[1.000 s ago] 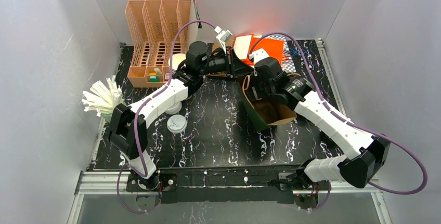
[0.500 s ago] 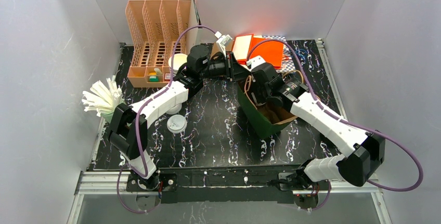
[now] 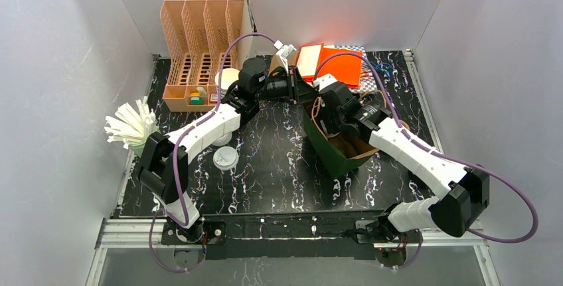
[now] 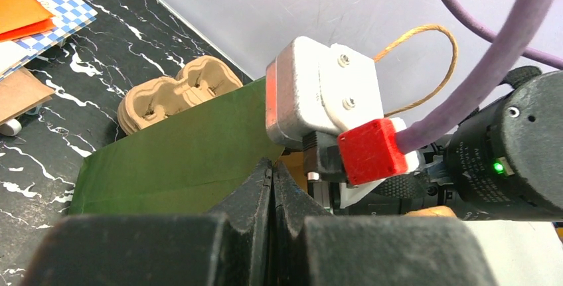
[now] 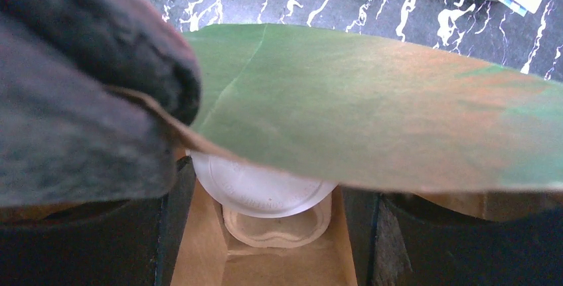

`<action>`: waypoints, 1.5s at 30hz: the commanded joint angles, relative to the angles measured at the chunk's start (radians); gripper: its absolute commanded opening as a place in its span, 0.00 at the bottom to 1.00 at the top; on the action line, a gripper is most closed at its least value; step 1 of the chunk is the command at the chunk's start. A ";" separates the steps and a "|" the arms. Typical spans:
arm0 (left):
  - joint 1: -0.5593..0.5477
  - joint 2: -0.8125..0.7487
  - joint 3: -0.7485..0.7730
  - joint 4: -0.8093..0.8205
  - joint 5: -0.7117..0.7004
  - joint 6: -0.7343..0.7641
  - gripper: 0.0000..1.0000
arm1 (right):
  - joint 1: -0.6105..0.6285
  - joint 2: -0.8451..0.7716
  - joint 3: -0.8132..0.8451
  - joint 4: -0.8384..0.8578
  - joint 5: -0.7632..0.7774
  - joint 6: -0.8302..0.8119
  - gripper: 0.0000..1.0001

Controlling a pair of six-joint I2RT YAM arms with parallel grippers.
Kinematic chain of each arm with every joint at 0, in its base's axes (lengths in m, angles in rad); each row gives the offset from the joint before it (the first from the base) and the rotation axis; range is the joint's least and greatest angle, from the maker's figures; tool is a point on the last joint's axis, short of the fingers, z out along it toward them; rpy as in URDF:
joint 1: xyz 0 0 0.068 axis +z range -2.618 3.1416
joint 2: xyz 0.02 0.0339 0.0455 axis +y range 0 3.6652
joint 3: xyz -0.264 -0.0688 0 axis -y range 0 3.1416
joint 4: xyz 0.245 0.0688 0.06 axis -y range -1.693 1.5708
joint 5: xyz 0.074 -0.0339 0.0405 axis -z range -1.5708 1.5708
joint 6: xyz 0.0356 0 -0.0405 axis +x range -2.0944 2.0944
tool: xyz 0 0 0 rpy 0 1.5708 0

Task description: Pack the takeout coffee

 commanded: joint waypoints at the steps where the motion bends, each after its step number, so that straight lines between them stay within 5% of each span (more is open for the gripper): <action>1: -0.004 -0.047 -0.005 0.041 0.029 -0.010 0.00 | -0.003 0.016 -0.019 0.021 0.000 0.004 0.33; 28: 0.012 -0.062 -0.020 -0.009 -0.039 0.009 0.00 | -0.003 0.138 -0.041 0.098 -0.003 0.008 0.33; 45: 0.020 -0.025 0.096 -0.160 -0.087 0.120 0.00 | -0.053 0.188 -0.062 0.102 -0.074 0.024 0.33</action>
